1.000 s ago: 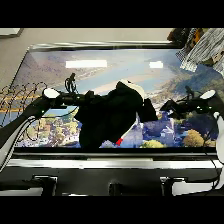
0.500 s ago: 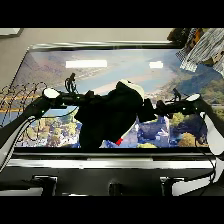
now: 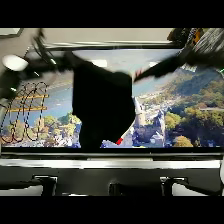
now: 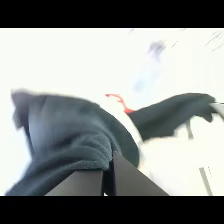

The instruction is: Fold the clothes and pants, and hang the long-sleeved shirts on hangers.

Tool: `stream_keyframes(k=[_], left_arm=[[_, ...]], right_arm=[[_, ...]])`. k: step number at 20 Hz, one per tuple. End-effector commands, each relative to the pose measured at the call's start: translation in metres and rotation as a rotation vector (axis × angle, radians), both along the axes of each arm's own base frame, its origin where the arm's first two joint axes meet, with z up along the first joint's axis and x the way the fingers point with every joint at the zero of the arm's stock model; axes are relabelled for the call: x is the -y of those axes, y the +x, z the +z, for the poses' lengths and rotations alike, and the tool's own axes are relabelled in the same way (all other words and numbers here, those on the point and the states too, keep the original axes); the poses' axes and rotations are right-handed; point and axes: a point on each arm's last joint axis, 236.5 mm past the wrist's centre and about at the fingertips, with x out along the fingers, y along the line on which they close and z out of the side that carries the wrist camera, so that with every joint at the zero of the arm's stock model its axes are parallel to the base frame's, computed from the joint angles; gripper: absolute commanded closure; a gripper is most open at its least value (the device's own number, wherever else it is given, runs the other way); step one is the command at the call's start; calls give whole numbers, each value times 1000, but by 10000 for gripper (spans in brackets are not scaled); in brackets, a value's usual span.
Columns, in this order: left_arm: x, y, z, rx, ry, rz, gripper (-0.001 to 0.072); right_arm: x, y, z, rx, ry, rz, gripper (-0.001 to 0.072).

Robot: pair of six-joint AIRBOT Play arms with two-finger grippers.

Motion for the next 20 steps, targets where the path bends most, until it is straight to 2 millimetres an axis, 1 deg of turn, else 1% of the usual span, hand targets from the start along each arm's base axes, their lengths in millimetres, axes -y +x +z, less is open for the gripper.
stream_keyframes(k=[1, 2, 3, 4, 5, 6, 8, 9, 10, 11, 12, 13, 14, 15, 16, 17, 18, 19, 20], left_arm=[[-41, -22, 147, 311, 25, 76, 679], [-50, -36, 179, 379, 41, 110, 679], [-59, -56, 210, 446, 51, 145, 679], [-67, -78, 234, 501, 56, 175, 679], [-71, -102, 252, 547, 65, 190, 680], [-74, -126, 266, 588, 79, 204, 679], [-79, -175, 289, 661, 94, 222, 679], [-81, -200, 298, 683, 95, 233, 679], [-83, -218, 302, 689, 104, 244, 679], [-85, -237, 303, 689, 118, 250, 678], [-88, -252, 303, 686, 131, 258, 679], [-89, -262, 304, 685, 139, 264, 678], [-89, -271, 305, 691, 138, 264, 678], [-89, -274, 306, 695, 138, 262, 679], [-88, -275, 306, 692, 133, 259, 678], [-88, -271, 304, 679, 129, 258, 678], [-88, -262, 299, 661, 134, 255, 678], [-87, -251, 293, 636, 137, 248, 678], [-82, -235, 283, 597, 129, 227, 677]], right_arm=[[34, -73, 204, 440, -157, -233, 683], [39, -108, 248, 551, -192, -291, 683], [40, -142, 281, 648, -207, -333, 683], [40, -181, 311, 741, -232, -377, 683], [38, -216, 332, 811, -245, -405, 683], [34, -252, 349, 872, -259, -428, 683], [25, -314, 370, 964, -287, -456, 682], [21, -339, 376, 997, -293, -467, 682], [17, -360, 379, 1020, -284, -476, 682], [16, -376, 382, 1036, -264, -486, 682], [14, -390, 384, 1056, -255, -495, 682], [15, -400, 388, 1076, -255, -509, 682], [17, -404, 391, 1092, -258, -524, 682], [19, -404, 393, 1099, -253, -534, 682], [21, -399, 394, 1100, -242, -537, 682], [23, -389, 394, 1090, -222, -535, 682], [26, -375, 391, 1067, -213, -533, 682], [30, -357, 385, 1029, -212, -530, 682], [35, -333, 374, 968, -216, -525, 682]])
